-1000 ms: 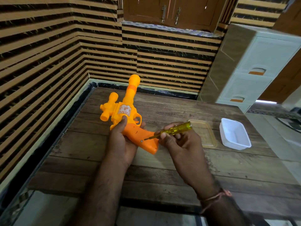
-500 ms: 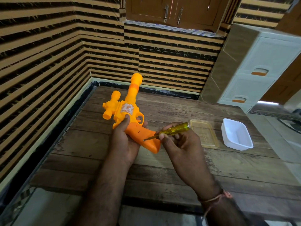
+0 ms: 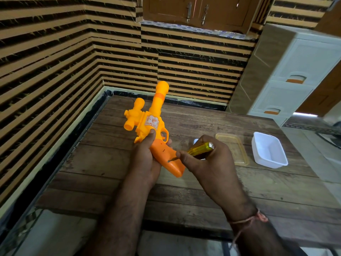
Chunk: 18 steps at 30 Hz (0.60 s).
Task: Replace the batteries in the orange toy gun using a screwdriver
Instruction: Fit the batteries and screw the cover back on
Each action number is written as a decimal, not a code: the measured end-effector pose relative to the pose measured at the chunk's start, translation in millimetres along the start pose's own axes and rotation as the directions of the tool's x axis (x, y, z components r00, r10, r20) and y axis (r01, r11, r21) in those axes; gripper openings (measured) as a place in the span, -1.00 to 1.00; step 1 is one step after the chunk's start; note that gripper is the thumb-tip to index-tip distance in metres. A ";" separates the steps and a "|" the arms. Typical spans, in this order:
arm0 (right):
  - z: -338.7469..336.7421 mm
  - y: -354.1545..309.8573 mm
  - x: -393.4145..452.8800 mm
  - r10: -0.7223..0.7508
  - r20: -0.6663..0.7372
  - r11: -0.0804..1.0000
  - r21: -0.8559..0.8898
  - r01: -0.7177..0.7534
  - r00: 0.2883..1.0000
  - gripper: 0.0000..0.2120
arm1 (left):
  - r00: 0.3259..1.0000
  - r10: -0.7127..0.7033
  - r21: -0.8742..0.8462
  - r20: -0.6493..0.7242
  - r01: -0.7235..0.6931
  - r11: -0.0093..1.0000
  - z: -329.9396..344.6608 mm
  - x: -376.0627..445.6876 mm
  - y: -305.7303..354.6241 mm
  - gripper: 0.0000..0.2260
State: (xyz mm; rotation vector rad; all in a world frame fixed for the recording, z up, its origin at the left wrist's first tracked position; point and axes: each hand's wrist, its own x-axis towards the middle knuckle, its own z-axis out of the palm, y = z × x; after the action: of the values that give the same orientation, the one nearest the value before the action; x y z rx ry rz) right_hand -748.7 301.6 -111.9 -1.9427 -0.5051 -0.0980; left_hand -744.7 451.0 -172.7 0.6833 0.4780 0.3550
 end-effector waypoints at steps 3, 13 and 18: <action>0.9 3.4 -0.2 0.039 -0.034 0.996 0.079 -0.036 0.999 -0.65 | 0.999 0.032 0.027 0.005 -0.032 0.999 -3.0 2.7 -3.0 -0.53; -13.6 -4.4 0.2 -0.117 -0.031 0.938 -0.331 0.101 0.993 -0.54 | 0.996 0.069 0.061 0.060 -0.072 0.996 -5.8 5.9 -2.0 -0.45; -11.6 -10.8 -2.1 -0.078 0.062 0.977 -0.193 0.089 0.995 -0.75 | 0.983 0.167 0.089 0.081 -0.174 0.981 -5.1 3.4 0.7 -0.46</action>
State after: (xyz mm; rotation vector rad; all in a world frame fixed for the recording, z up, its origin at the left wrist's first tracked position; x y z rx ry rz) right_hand -753.0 294.2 -98.3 -2.1205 -0.6336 -0.1539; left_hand -744.7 455.7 -176.6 0.8309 0.3694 0.4692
